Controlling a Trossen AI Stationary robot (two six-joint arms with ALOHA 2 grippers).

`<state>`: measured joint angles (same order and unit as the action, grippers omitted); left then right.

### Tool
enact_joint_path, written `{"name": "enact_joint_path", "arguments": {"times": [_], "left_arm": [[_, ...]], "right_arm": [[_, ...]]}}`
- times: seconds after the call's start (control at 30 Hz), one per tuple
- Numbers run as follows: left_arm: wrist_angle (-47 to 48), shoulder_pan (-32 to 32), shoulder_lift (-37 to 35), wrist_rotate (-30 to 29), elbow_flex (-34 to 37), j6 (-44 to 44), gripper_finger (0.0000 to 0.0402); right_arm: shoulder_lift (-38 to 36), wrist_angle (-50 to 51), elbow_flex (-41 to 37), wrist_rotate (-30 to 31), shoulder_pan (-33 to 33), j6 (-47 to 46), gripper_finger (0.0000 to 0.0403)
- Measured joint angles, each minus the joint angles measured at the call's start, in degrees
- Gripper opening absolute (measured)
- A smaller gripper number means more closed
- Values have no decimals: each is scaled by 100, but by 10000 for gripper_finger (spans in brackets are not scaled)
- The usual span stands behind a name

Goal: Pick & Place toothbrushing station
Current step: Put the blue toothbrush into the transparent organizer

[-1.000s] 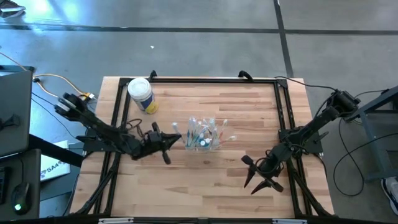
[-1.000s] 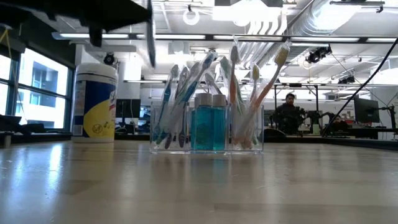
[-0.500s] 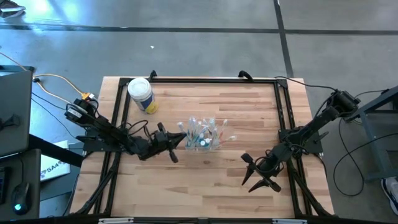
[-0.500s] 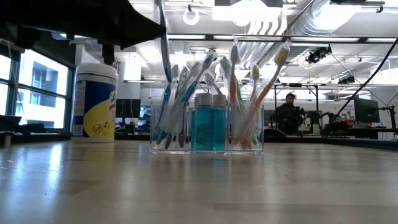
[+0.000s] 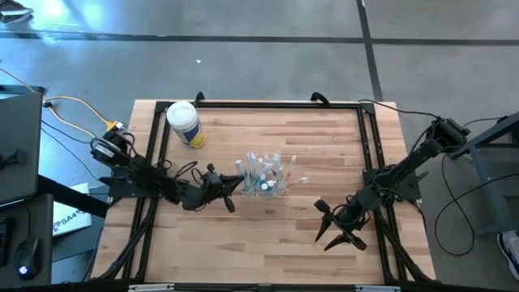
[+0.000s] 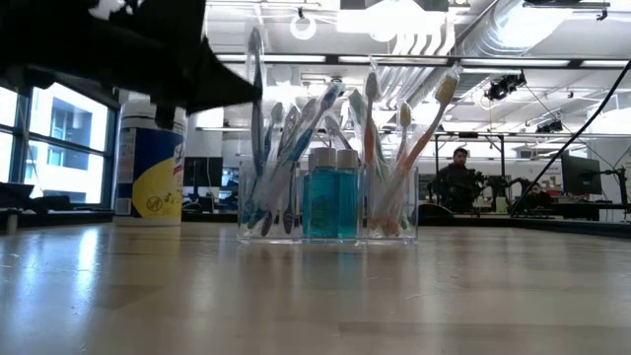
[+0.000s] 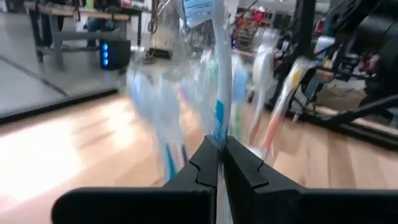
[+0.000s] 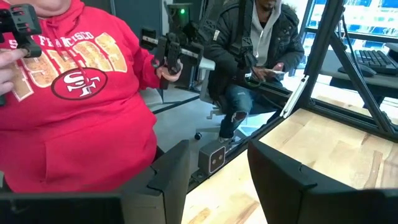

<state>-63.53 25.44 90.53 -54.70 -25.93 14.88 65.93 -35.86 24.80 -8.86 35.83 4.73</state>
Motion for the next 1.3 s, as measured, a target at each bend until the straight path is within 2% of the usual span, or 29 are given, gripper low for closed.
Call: {"name": "enact_joint_path", "arguments": {"times": [0.17, 0.3, 0.63, 0.8, 0.97, 1.1, 1.3], "left_arm": [[-164, -207, 558, 45, 2, 561, 3], [-445, -277, 871, 256, 0, 645, 3], [-569, -294, 1267, 615, 0, 838, 3], [-601, -296, 1467, 614, -9, 1019, 3], [-631, -296, 1490, 712, -9, 832, 4], [-620, -296, 1490, 768, -9, 758, 26], [-594, -291, 1499, 877, -4, 728, 89]], "right_arm": [[0, -45, 0, 0, 0, 4, 155], [0, -83, 0, 0, 0, 4, 155], [0, -78, 0, 172, 0, 53, 155], [2, -65, 0, 179, -3, 153, 155], [2, -65, 0, 148, -111, 109, 155], [1, -63, 0, 147, -182, 101, 155], [2, -40, 0, 146, -190, 98, 155]]}}
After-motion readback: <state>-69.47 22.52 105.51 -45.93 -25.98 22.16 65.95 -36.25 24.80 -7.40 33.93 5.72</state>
